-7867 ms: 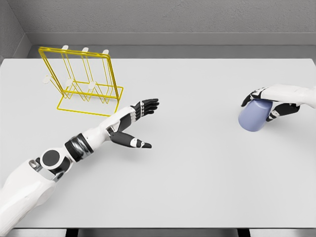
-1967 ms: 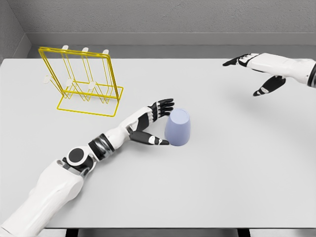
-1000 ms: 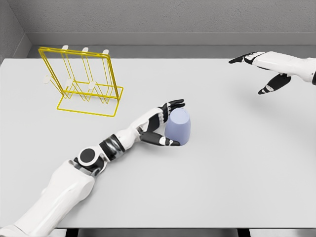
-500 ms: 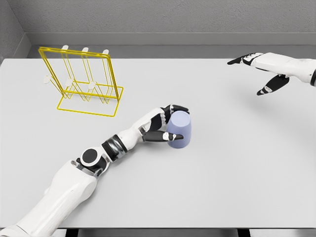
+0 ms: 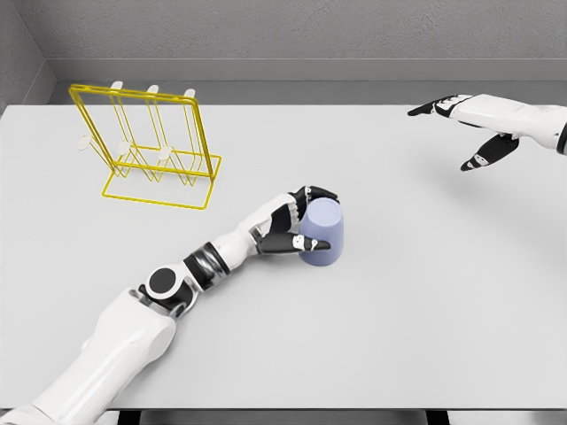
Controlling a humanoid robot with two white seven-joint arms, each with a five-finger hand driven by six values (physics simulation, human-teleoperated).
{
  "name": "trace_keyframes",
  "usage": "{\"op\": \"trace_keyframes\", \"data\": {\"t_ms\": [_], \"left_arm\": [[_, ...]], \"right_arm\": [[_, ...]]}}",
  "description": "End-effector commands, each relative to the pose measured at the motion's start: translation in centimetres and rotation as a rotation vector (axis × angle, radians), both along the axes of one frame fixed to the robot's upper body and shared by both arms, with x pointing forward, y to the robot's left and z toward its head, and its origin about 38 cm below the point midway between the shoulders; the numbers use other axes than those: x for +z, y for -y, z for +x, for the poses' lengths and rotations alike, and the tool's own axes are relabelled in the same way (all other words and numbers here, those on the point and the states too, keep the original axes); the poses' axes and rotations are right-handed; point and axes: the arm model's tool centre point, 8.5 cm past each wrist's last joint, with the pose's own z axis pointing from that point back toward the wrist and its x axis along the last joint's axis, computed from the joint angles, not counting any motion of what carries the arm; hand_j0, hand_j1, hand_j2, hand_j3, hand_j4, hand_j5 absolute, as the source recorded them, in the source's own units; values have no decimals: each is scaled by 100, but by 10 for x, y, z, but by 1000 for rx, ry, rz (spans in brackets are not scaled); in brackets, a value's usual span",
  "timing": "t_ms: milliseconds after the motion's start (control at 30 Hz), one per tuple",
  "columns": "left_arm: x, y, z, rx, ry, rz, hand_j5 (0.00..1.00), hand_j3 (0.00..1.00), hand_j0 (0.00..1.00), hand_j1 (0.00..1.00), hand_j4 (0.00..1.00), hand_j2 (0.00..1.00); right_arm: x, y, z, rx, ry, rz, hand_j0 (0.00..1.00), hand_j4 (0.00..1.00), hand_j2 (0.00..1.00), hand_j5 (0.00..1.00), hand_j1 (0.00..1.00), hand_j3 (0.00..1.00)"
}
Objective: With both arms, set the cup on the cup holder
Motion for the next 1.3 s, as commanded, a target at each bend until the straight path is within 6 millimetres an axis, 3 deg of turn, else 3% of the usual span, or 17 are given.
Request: {"op": "trace_keyframes", "data": {"t_ms": [0, 200, 300, 400, 500, 800, 1100, 1267], "left_arm": [[-3, 0, 0, -1, 4, 22, 48, 48, 48, 48, 48, 48], [6, -5, 2, 2, 24, 13, 45, 45, 45, 45, 45, 45], [22, -3, -2, -17, 62, -16, 45, 45, 45, 45, 45, 45], [46, -20, -4, -14, 127, -26, 45, 45, 45, 45, 45, 45], [54, -25, -7, -21, 147, -27, 45, 45, 45, 45, 45, 45], [97, -69, -16, -33, 206, -50, 44, 44, 44, 44, 44, 44], [143, -128, -25, 4, 234, -75, 44, 44, 44, 44, 44, 44], [157, -158, -26, 50, 236, -78, 44, 44, 44, 44, 44, 44]], "right_arm": [[0, 2, 0, -5, -1, 5, 100, 100, 100, 100, 100, 100], [0, 0, 0, -3, -1, 7, 100, 100, 100, 100, 100, 100], [0, 0, 0, -2, -1, 8, 100, 100, 100, 100, 100, 100], [0, -1, 1, -1, 0, 9, 100, 100, 100, 100, 100, 100], [0, -1, 1, -1, 0, 9, 100, 100, 100, 100, 100, 100], [0, -1, 1, -1, 0, 9, 100, 100, 100, 100, 100, 100], [0, -1, 0, -1, -1, 9, 100, 100, 100, 100, 100, 100], [0, 0, 0, -3, -3, 8, 100, 100, 100, 100, 100, 100]]}}
